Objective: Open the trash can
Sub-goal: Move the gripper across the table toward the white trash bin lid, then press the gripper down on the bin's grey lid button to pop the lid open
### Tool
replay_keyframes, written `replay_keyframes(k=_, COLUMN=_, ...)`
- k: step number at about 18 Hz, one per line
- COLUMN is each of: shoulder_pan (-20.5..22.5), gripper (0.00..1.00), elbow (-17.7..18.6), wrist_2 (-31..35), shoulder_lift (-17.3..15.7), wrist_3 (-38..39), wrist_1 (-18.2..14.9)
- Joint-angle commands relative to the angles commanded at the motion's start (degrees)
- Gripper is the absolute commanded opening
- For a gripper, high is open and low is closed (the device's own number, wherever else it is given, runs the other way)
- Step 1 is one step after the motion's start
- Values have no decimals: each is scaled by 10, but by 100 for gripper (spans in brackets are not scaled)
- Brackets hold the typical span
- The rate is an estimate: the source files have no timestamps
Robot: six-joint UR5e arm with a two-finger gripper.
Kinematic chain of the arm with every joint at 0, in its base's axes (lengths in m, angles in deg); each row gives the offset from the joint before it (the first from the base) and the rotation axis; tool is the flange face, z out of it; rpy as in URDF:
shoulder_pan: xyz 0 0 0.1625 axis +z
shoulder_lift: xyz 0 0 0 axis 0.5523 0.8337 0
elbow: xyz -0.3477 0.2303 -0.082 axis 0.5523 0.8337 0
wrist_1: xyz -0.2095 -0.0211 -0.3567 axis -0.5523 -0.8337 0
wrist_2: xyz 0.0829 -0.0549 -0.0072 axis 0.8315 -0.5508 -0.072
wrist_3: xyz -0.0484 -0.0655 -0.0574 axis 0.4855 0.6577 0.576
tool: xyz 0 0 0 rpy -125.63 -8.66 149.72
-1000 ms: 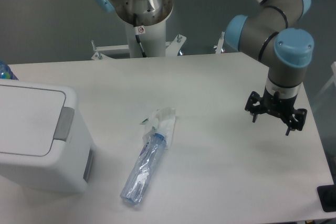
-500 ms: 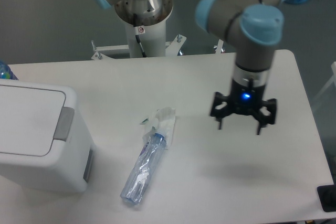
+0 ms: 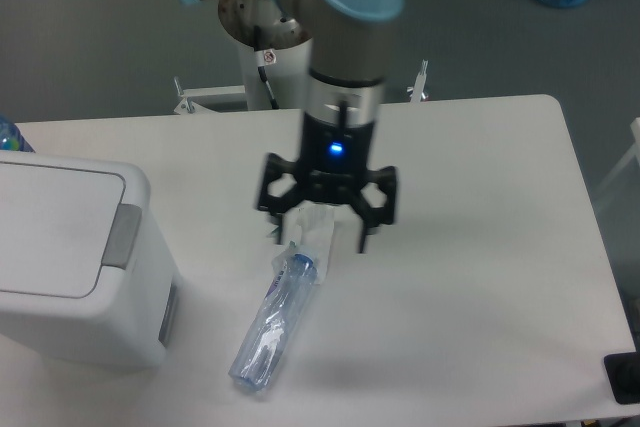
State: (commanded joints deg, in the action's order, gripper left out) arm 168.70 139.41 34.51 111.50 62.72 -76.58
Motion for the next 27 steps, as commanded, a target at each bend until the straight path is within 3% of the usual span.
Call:
replay_keyframes(k=6, shoulder_pan=-40, gripper=100, elbow=-3, wrist_2=5, shoulder_lift=4, wrist_3=6, wrist_1=-9)
replay_keyframes(k=10, shoulder_pan=-52, gripper=100, elbow=-5, wrist_2=8, shoulder_lift=4, wrist_3=7, wrist_1=-42)
replay_keyframes(k=15, shoulder_pan=-86, gripper=100, elbow=-4, wrist_2=9, shoulder_lift=13, wrist_3=8, wrist_1=-41)
replay_keyframes(k=27, shoulder_pan=-88, gripper=100, elbow=-7, wrist_2=9, shoulder_lift=20, wrist_3=8, wrist_1=-40)
